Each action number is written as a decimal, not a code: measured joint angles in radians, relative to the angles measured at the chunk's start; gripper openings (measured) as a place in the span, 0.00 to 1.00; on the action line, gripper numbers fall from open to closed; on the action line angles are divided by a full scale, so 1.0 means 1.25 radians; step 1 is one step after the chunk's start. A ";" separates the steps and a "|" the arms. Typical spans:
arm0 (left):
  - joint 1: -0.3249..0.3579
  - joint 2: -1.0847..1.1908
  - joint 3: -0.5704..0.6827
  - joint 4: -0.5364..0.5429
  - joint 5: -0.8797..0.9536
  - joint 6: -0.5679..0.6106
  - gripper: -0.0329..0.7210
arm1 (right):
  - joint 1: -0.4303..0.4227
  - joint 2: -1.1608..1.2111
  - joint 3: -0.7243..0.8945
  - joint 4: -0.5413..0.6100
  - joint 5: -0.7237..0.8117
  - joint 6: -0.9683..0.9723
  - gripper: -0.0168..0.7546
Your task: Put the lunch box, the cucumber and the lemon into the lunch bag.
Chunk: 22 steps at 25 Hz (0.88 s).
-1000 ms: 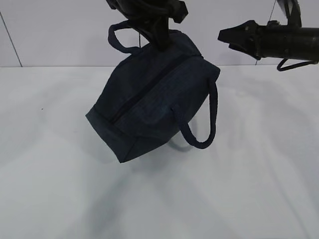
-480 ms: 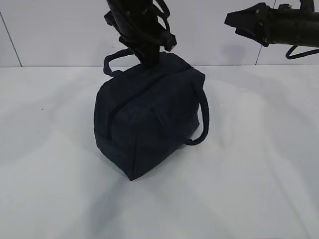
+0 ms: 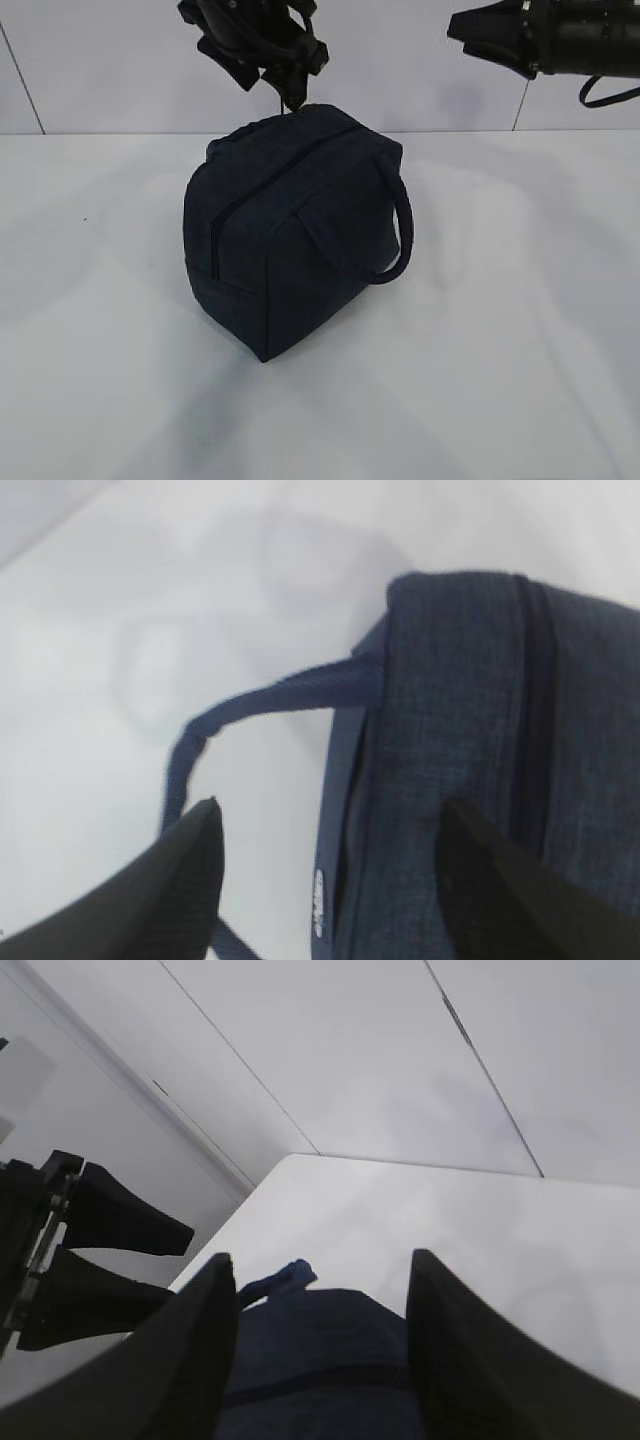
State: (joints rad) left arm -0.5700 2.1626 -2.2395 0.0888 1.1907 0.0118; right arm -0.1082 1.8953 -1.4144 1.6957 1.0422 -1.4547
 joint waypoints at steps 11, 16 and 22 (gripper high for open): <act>0.000 -0.177 0.000 -0.027 -0.074 -0.020 0.68 | 0.000 -0.288 -0.160 -0.307 -0.147 0.292 0.49; 0.000 -0.272 0.000 -0.034 -0.073 -0.021 0.68 | 0.000 -0.402 -0.234 -0.554 -0.122 0.501 0.42; -0.002 -0.393 0.000 -0.047 0.000 -0.021 0.68 | 0.000 -0.512 -0.239 -0.738 0.022 0.649 0.34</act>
State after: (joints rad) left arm -0.5723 1.6719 -2.2401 0.0303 1.1907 -0.0149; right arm -0.1082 1.2547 -1.7130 0.7733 1.0699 -0.6439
